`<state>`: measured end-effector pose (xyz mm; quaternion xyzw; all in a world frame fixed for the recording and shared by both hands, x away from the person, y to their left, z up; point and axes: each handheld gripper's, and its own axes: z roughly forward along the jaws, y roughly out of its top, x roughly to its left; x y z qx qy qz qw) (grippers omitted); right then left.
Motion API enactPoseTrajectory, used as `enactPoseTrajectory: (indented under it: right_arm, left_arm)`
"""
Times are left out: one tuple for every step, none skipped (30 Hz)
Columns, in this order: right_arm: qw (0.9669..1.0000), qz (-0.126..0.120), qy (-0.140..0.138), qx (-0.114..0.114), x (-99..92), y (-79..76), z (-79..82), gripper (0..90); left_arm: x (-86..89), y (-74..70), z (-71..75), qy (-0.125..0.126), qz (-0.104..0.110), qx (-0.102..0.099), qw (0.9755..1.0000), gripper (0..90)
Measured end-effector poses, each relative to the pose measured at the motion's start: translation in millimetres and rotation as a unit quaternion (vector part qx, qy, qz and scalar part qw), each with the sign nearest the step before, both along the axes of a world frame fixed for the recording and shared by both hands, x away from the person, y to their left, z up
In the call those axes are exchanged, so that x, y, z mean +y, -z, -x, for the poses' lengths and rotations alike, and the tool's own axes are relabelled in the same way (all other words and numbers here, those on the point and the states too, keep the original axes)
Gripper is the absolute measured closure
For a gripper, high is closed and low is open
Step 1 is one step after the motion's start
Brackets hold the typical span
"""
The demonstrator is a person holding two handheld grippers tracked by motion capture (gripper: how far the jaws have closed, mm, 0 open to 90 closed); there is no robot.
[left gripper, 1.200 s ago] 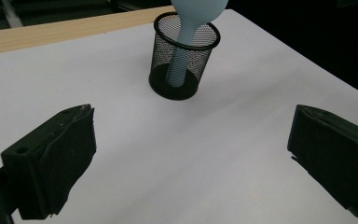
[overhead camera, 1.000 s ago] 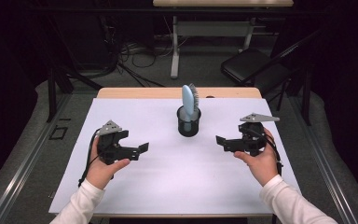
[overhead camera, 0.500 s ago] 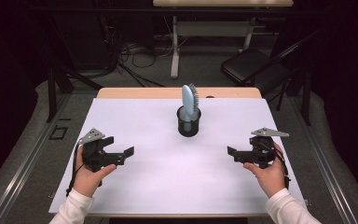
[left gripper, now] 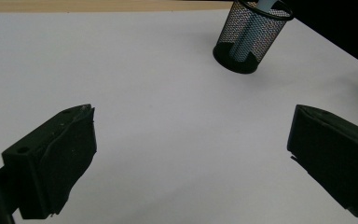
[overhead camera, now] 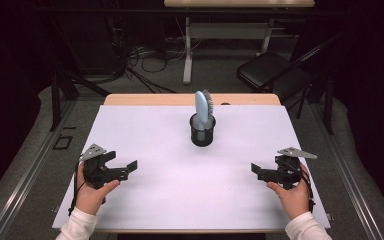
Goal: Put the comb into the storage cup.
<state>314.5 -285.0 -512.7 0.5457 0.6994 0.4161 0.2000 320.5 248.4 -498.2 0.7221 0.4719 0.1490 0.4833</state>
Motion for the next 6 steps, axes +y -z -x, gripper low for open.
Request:
enactPoseTrajectory:
  right_arm:
    - [1.0, 0.001, 0.001, 0.0, -0.8, 0.8, 0.5, 1.1]
    - [1.0, -0.001, 0.003, 0.0, -1.4, 2.4, 1.0, 1.1]
    - [1.0, 0.002, 0.003, 0.0, -2.3, 3.7, 1.3, 1.1]
    - [1.0, 0.002, 0.004, 0.003, -2.8, 4.3, 1.7, 1.1]
    - [1.0, 0.004, 0.005, 0.001, -3.7, 6.1, 2.0, 1.1]
    - [1.0, 0.004, 0.007, 0.001, -4.3, 7.1, 2.5, 1.1]
  left_arm:
    - [0.5, 0.6, 0.1, -0.002, -0.001, 0.0, 1.0, 1.5]
    - [1.0, 1.3, 0.1, -0.002, 0.001, 0.0, 1.0, 1.5]
    - [1.7, 1.5, 0.2, -0.003, -0.001, 0.0, 1.0, 1.5]
    - [2.5, 2.1, 0.1, -0.004, -0.002, -0.001, 1.0, 1.5]
    - [3.1, 2.6, -0.1, -0.005, -0.001, 0.0, 1.0, 1.5]
    - [4.1, 2.7, -0.2, -0.007, -0.001, 0.0, 1.0, 1.5]
